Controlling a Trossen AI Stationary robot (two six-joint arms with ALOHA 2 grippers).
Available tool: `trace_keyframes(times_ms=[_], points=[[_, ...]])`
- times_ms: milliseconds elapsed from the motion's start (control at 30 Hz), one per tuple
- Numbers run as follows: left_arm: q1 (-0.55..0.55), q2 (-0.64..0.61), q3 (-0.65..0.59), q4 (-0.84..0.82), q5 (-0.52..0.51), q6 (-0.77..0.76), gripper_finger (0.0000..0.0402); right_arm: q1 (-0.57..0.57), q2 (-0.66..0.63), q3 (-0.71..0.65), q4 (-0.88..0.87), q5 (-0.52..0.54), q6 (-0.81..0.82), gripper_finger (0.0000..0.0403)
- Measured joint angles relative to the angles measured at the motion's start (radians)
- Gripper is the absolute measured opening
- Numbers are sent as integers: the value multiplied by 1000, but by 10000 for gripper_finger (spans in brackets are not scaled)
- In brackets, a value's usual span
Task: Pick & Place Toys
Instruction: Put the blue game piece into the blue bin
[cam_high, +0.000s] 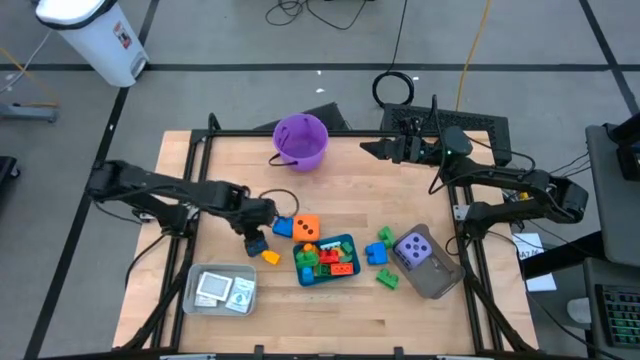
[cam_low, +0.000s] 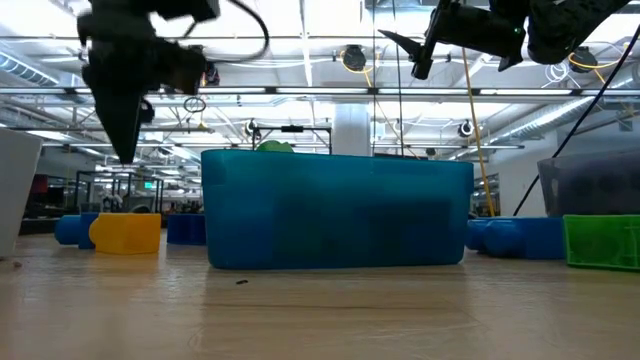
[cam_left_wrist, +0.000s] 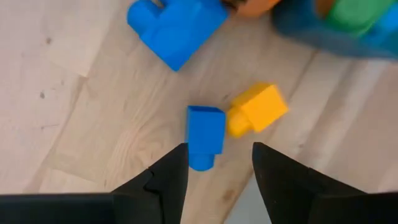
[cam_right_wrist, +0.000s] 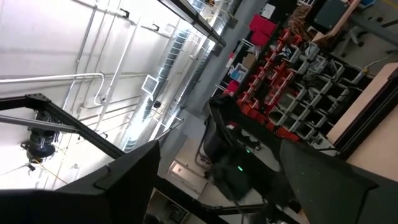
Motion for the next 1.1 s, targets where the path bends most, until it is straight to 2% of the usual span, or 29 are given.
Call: trace_keyframes(times_ms=[200, 400, 633, 867, 1100], points=[[0, 142, 0, -7, -8, 63, 187, 0, 0, 0, 0, 0, -3, 325], [-3, 218, -1, -1, 13, 108, 206, 0, 0, 0, -4, 0, -13, 325], [-25, 223, -1, 0, 32, 193, 237, 0, 0, 0, -74, 1, -49, 325], [-28, 222, -17, 23, 18, 203, 262, 0, 0, 0, -103, 4, -71, 325], [-28, 222, -74, 45, 16, 185, 256, 0, 0, 0, -104, 4, -78, 325]])
